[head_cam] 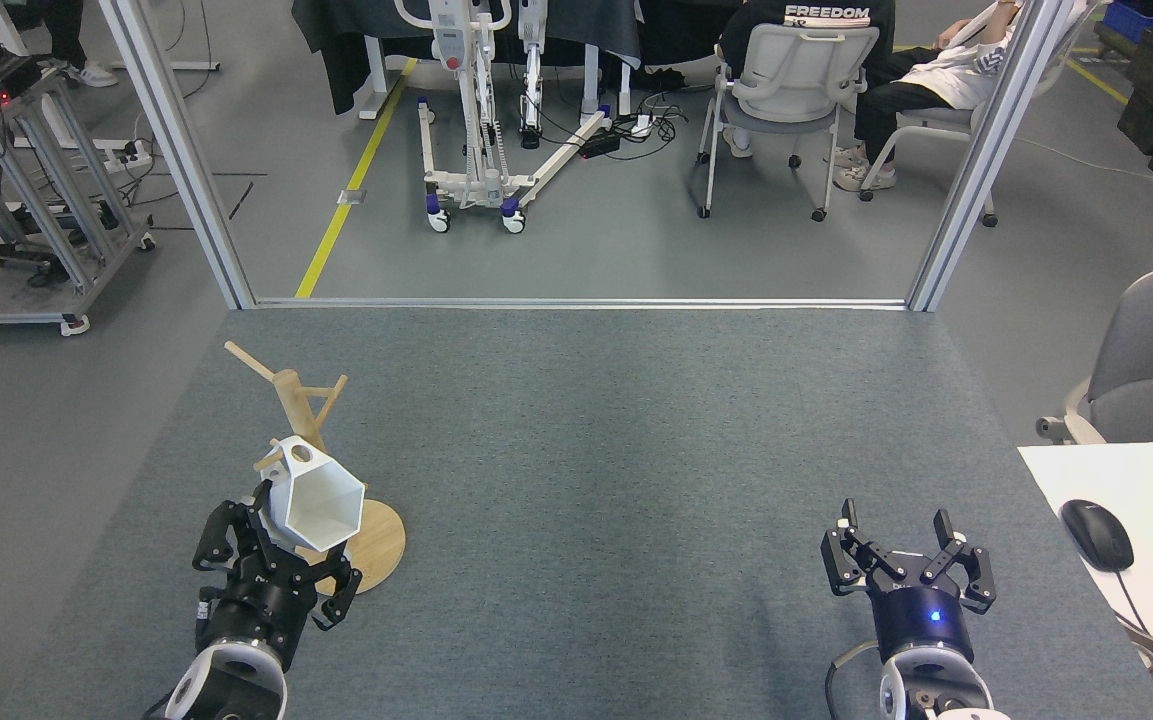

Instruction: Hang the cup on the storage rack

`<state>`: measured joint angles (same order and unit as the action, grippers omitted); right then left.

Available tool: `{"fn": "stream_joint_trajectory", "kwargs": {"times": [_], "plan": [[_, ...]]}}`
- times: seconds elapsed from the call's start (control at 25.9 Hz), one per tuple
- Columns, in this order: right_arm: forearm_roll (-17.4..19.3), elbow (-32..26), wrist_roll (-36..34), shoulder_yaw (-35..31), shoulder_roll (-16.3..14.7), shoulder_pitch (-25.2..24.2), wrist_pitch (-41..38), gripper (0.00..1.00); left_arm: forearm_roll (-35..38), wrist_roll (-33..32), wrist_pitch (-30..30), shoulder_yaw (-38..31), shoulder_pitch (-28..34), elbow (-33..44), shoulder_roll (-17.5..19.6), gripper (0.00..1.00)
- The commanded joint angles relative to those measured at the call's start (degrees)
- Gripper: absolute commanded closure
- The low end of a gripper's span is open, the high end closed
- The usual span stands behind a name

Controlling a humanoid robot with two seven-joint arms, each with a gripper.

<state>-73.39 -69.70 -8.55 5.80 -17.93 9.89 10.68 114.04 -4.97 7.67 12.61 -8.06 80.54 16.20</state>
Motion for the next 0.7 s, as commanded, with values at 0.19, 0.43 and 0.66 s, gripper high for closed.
{"fn": "stream_joint_trajectory", "kwargs": {"times": [0.19, 0.43, 0.66], "plan": [[-0.09, 0.0, -0.24, 0.0, 0.09, 0.13, -0.05, 0.01, -0.13, -0.04, 0.15, -0.13, 2.08, -4.34, -0.99, 0.01], [-1.41, -1.32, -0.24, -0.09, 0.26, 0.74, 0.13, 0.01, -1.28, 0.14, 5.34, -8.57, 8.59, 0.59, -1.96, 0.01], [-2.02, -1.93, 0.11, -0.35, 0.09, 3.2, 3.29, 0.01, -22.11, 9.8, 12.63, -13.14, 12.72, 11.4, -1.43, 0.01]]}}
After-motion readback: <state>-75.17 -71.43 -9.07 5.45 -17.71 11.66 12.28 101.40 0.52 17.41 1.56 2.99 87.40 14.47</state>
